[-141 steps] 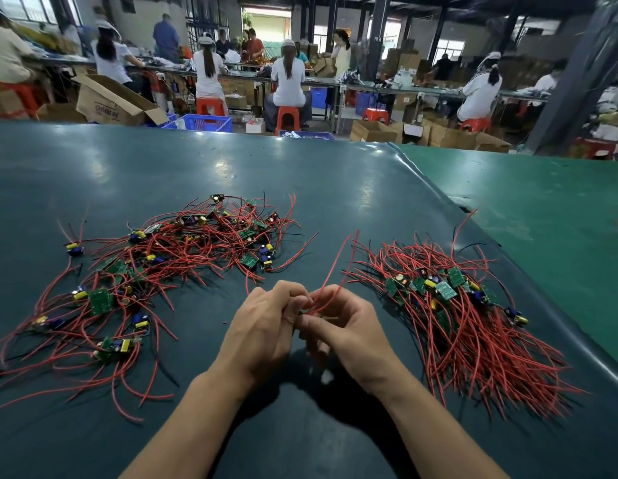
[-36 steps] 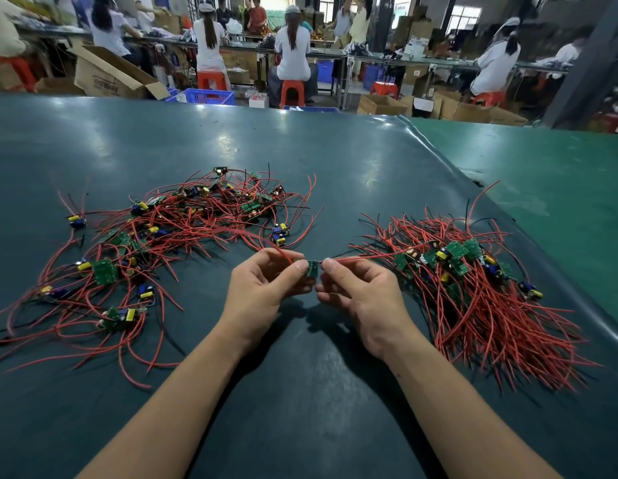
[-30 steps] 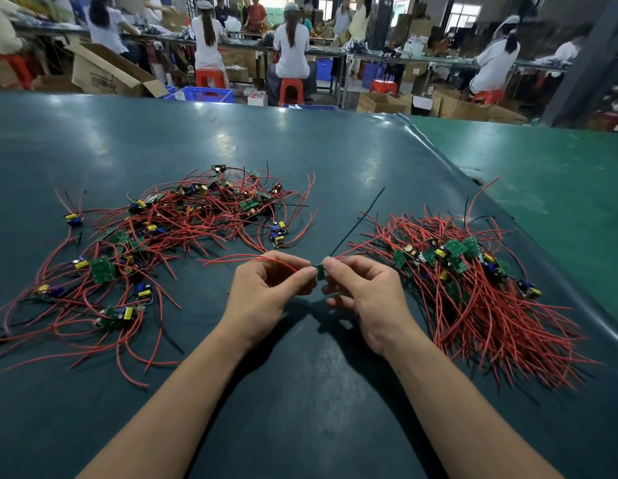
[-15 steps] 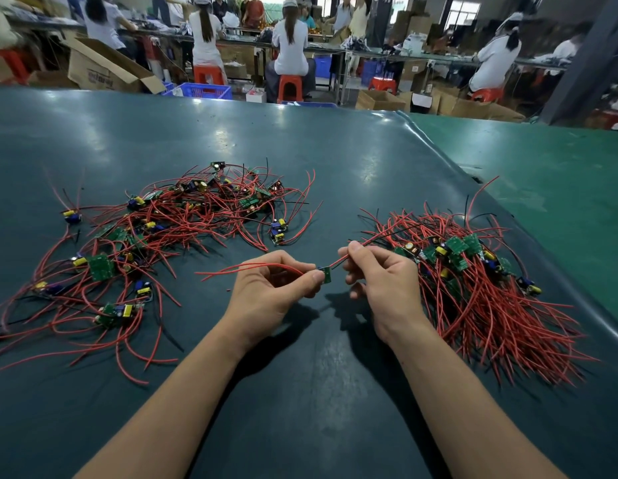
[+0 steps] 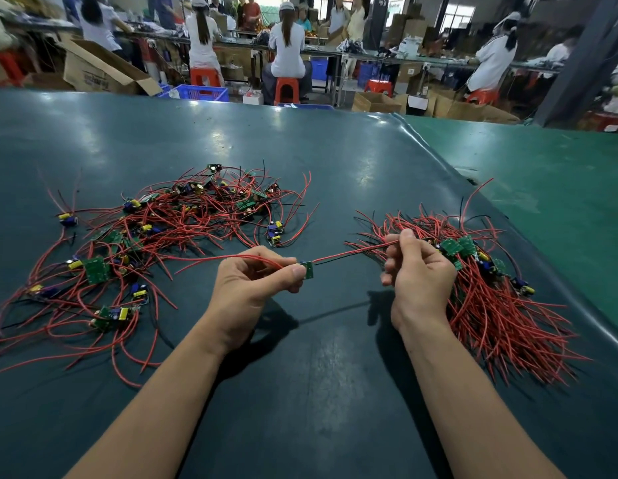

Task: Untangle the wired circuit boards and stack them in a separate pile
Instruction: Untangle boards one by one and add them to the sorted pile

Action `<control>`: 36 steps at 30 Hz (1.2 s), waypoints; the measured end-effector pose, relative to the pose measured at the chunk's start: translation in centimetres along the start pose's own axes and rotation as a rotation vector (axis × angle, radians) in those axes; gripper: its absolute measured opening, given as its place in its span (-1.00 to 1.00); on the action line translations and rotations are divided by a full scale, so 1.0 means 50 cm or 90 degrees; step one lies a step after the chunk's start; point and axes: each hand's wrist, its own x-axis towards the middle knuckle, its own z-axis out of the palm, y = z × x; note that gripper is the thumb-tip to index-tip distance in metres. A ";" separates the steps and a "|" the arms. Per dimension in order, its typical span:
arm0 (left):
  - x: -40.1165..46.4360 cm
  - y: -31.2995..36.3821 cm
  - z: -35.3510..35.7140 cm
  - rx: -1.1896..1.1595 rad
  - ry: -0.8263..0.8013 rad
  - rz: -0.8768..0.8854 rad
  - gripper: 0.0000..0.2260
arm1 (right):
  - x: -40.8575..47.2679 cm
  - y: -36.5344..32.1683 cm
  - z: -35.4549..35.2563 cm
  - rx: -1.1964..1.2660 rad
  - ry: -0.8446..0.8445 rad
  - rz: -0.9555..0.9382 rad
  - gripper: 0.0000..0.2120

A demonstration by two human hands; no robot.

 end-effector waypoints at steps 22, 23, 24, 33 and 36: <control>0.004 0.007 0.013 -0.048 -0.082 -0.153 -0.69 | -0.059 -0.007 0.016 -0.095 -0.398 0.228 -0.69; -0.001 0.004 0.017 -0.001 -0.101 -0.165 -0.68 | -0.068 -0.005 0.020 -0.094 -0.448 0.247 -0.68; -0.006 0.004 0.022 0.030 -0.120 -0.175 -0.68 | -0.073 -0.005 0.023 -0.091 -0.480 0.255 -0.70; -0.006 0.019 0.032 -0.132 -0.127 -0.272 -0.61 | -0.065 -0.007 0.026 0.002 -0.447 0.272 -0.83; -0.009 0.019 0.028 -0.156 -0.162 -0.262 -0.69 | -0.072 0.001 0.030 -0.019 -0.472 0.280 -0.72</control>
